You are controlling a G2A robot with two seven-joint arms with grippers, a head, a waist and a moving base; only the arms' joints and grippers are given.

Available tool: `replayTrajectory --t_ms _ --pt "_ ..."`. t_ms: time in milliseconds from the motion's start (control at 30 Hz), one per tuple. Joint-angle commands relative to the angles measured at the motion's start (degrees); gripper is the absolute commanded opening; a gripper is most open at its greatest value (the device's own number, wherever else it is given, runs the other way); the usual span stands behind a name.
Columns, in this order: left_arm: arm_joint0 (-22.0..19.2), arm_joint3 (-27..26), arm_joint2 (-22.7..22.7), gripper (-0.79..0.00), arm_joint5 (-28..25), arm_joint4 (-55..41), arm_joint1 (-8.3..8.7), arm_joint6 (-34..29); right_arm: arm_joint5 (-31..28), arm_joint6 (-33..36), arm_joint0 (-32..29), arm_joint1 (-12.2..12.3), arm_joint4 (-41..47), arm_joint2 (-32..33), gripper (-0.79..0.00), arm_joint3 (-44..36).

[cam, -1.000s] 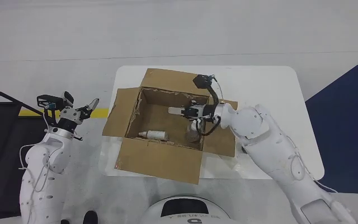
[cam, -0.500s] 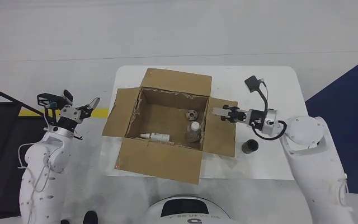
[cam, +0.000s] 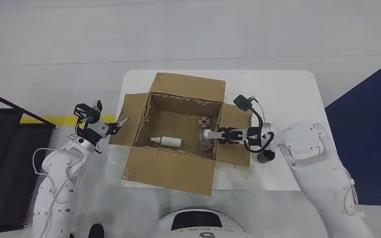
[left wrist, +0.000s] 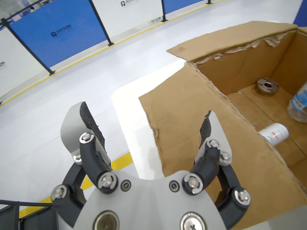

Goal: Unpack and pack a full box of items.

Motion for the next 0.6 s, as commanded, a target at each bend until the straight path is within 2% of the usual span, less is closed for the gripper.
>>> replayTrajectory --t_ms 0,33,200,300,567 --pt "-0.03 -1.2 0.26 0.0 -1.8 1.89 0.26 -0.95 1.0 -0.04 0.82 -0.05 -0.4 -0.99 -0.296 0.4" --pt "0.22 -1.48 0.55 0.0 -2.13 3.13 0.38 -0.61 1.72 -0.22 1.31 -0.07 -0.67 -1.53 -0.292 0.6" --pt "0.75 -1.31 1.7 0.0 -3.2 5.62 0.68 0.58 4.39 -1.55 2.61 -0.14 -2.04 -3.13 -0.385 1.09" --pt "1.09 -0.91 2.52 0.0 -3.42 5.95 0.76 1.32 6.23 -2.53 3.41 -0.31 -3.23 -5.05 -0.4 1.54" --pt "1.56 -1.61 4.29 0.0 -2.91 4.43 0.85 1.09 9.98 -5.51 7.38 -1.62 -2.93 -12.66 -0.483 2.26"
